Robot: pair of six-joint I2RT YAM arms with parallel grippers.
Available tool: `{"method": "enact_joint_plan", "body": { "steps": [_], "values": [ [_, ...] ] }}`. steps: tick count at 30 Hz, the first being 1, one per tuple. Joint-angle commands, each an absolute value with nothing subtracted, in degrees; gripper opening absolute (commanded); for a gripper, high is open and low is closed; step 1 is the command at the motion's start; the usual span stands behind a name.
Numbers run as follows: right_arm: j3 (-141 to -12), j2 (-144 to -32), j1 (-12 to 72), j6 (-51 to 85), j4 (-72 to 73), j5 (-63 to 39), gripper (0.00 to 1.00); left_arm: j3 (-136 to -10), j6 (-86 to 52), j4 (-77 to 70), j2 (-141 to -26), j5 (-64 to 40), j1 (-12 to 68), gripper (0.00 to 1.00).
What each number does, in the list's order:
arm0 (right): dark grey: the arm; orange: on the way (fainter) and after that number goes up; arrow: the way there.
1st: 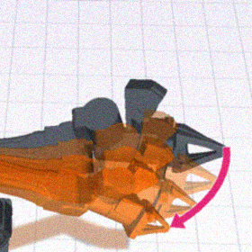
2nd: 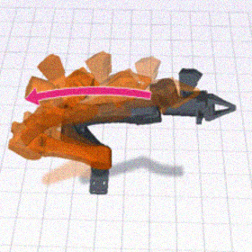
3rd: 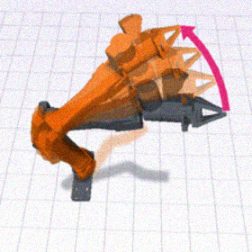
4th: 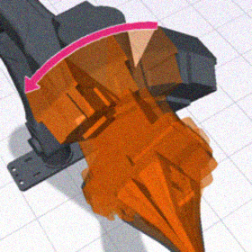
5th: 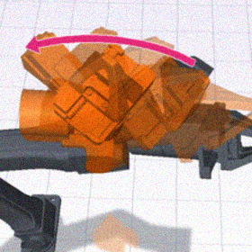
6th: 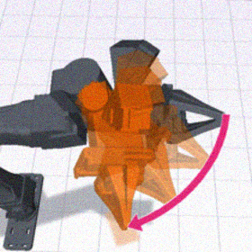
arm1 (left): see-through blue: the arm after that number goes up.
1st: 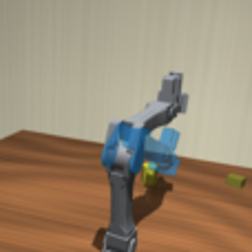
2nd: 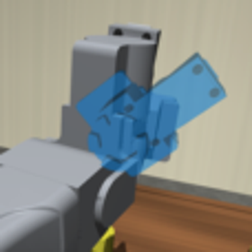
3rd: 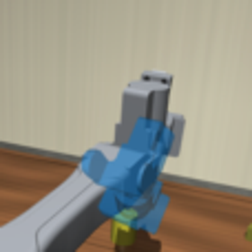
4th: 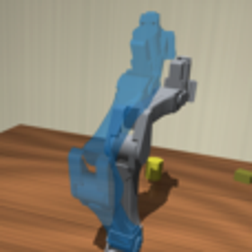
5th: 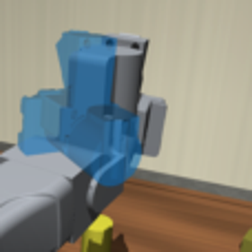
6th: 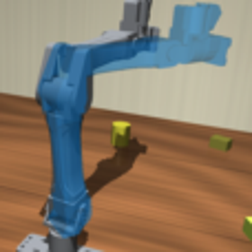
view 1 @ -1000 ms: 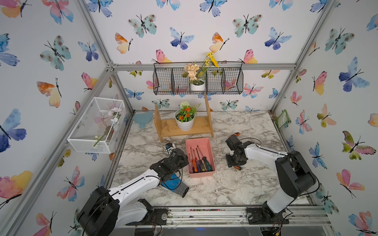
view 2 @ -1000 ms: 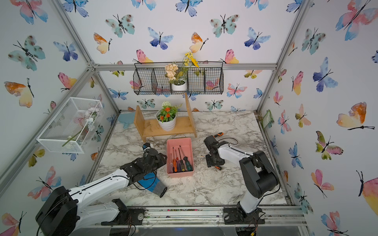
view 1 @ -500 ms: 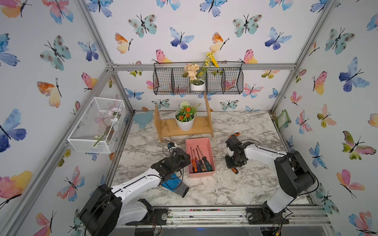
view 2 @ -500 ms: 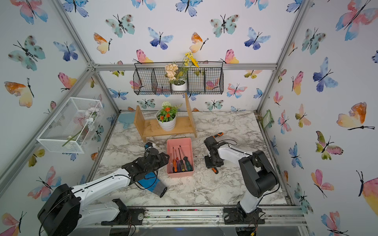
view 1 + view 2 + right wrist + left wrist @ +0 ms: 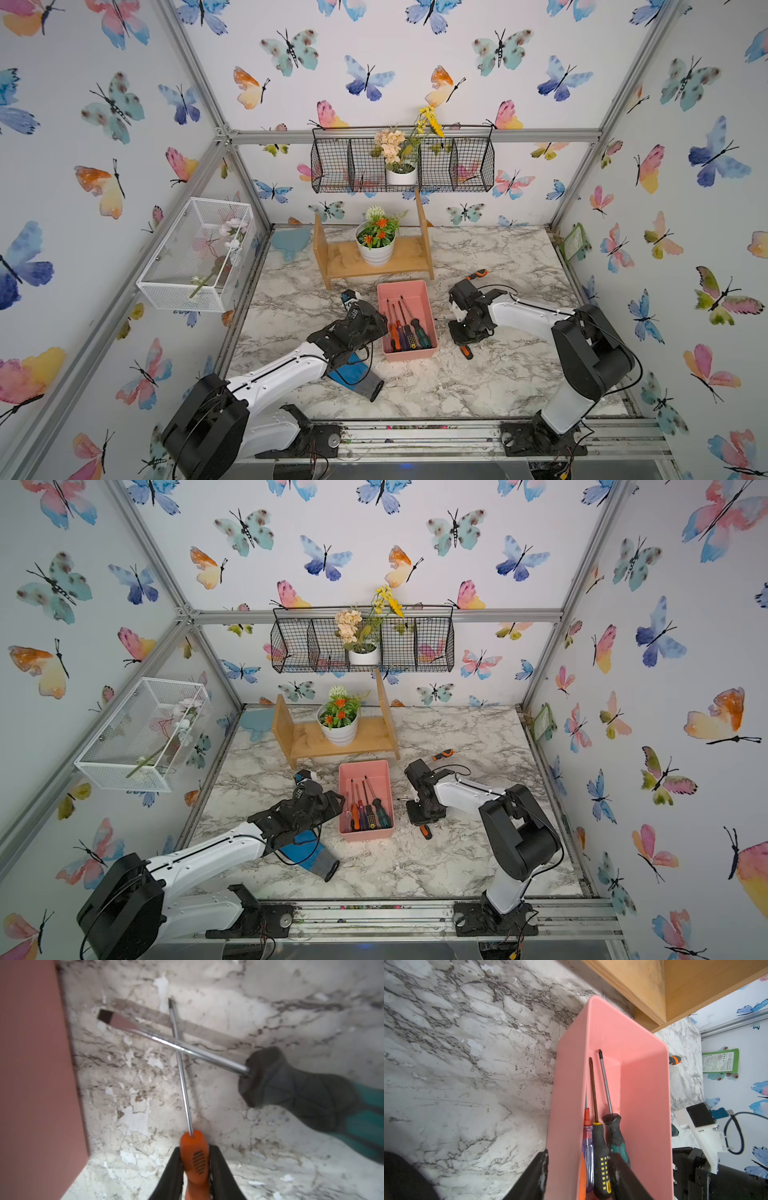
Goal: Put the screwdriver on the desktop into the storage box
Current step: Pick up the screwdriver from the center of the board, then place the screwdriver in the storage box.
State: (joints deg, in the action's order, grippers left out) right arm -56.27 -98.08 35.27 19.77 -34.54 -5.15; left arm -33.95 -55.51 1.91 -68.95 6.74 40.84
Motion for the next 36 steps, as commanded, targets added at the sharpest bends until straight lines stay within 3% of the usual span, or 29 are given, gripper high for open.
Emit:
{"method": "enact_joint_plan", "body": {
  "steps": [1,5,13,21,27,36],
  "values": [
    [-56.10,-100.89,36.71,19.90,-36.52,-9.49,0.17,-35.42,-54.73,1.96,-69.58,5.06,40.78,0.52],
    [-55.91,-99.92,37.18,20.38,-36.35,-11.57,0.10,-35.24,-54.93,2.45,-69.33,5.34,40.78,0.51],
    [-52.29,-94.79,38.31,23.20,-35.93,-18.04,0.06,-35.24,-55.28,2.94,-69.09,5.98,40.78,0.51],
    [-50.23,-85.10,38.63,28.97,-39.21,-14.94,0.03,-35.81,-55.12,3.75,-69.45,6.50,40.80,0.51],
    [-59.64,-78.67,38.61,33.02,-45.29,-8.29,0.04,-37.10,-53.91,5.54,-70.89,7.03,40.78,0.51],
    [-74.27,-91.55,47.72,38.82,-33.20,-17.38,0.02,-36.89,-56.46,9.10,-68.71,11.38,40.87,0.48]
  ]
}}
